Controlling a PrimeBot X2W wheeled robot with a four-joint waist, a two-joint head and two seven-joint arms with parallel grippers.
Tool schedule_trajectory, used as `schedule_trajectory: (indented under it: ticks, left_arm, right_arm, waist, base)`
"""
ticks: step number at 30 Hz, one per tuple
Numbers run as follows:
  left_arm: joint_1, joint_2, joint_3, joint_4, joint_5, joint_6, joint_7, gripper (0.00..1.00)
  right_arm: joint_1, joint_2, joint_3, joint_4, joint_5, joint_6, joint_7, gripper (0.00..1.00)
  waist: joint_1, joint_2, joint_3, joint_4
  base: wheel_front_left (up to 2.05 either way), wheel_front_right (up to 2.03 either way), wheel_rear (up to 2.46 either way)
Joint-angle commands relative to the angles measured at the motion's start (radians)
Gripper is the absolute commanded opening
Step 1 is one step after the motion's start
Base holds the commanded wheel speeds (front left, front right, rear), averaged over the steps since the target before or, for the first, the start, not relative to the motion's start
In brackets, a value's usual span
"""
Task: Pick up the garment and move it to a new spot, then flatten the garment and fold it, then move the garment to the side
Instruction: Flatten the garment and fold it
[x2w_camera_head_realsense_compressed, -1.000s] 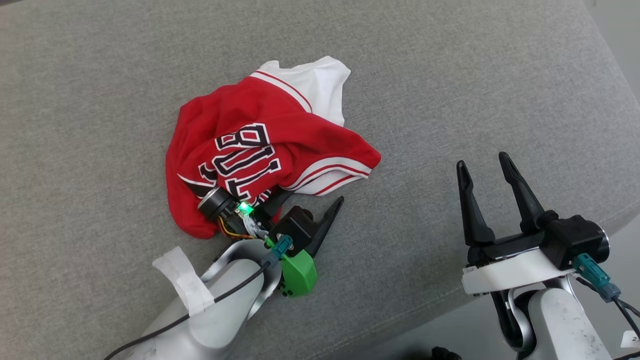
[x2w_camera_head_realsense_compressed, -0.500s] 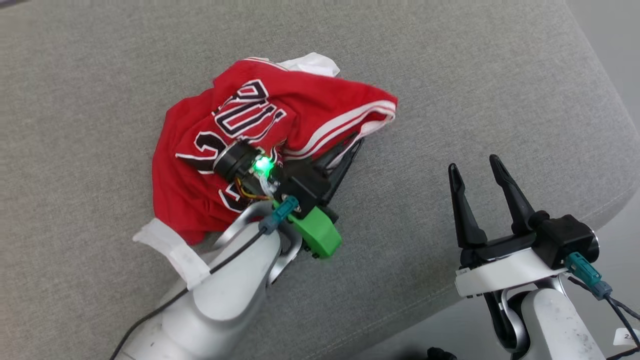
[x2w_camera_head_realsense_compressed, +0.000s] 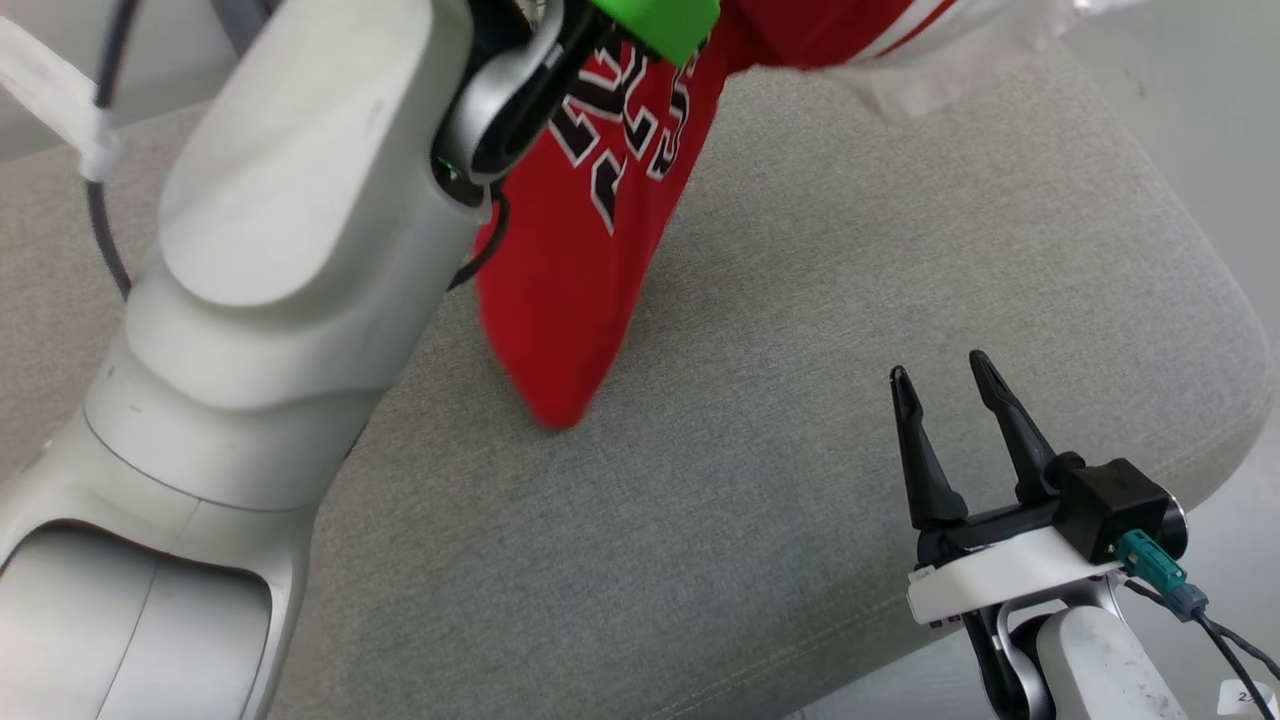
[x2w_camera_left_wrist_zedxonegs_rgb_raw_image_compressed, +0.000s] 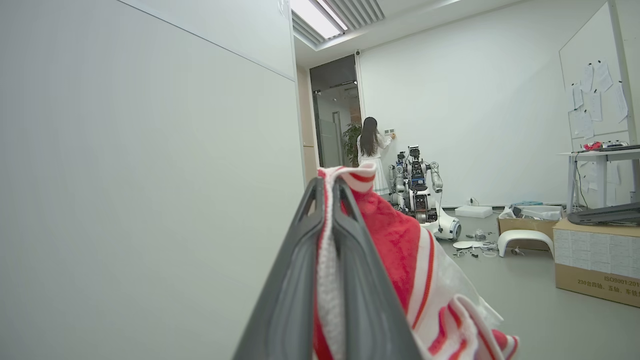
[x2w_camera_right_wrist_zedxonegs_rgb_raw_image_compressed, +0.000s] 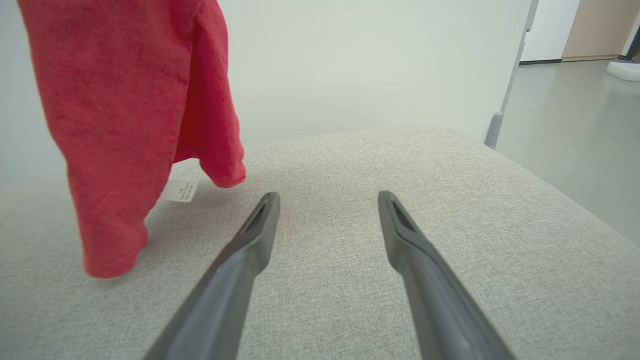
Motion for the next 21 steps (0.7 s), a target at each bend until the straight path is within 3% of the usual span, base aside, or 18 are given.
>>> schedule_trajectory:
  ticks: [1, 5, 12, 16, 21]
  left_arm:
    - [-0.007, 0.003, 0.022, 0.006, -0.022, 0.009, 0.011, 0.0]
    - [0.095, 0.038, 0.087, 0.008, -0.097, 0.054, 0.03, 0.0]
    - [0.518, 0.183, 0.191, -0.003, -0.193, 0.128, -0.02, 0.0]
    - [0.716, 0.25, 0.254, 0.014, -0.233, 0.142, -0.089, 0.0]
    - [0.823, 0.298, 0.322, 0.05, -0.238, 0.141, -0.158, 0.0]
  right_arm:
    - [0.005, 0.001, -0.002, 0.0, -0.011, -0.001, 0.0, 1.0]
    - [0.014, 0.0, -0.014, 0.003, -0.02, -0.001, 0.0, 1.0]
    - [0.018, 0.0, -0.031, -0.001, -0.03, -0.001, 0.0, 1.0]
    - [0.022, 0.0, -0.043, 0.007, -0.045, -0.001, 0.0, 1.0]
    - [0.022, 0.0, -0.045, 0.01, -0.065, -0.001, 0.0, 1.0]
  waist:
    - [0.0, -0.0001, -0.015, 0.03]
    - [0.0, -0.0001, -0.022, 0.064]
    - [0.0, -0.0001, -0.013, 0.122]
    - [0.0, -0.0001, -0.01, 0.148]
    - [0.0, -0.0001, -0.007, 0.178]
  base:
    - [0.0, 0.0, 0.0]
    - [0.0, 0.0, 0.0]
    - [0.0, 0.0, 0.0]
    - [0.0, 0.0, 0.0]
    - [0.0, 0.0, 0.0]
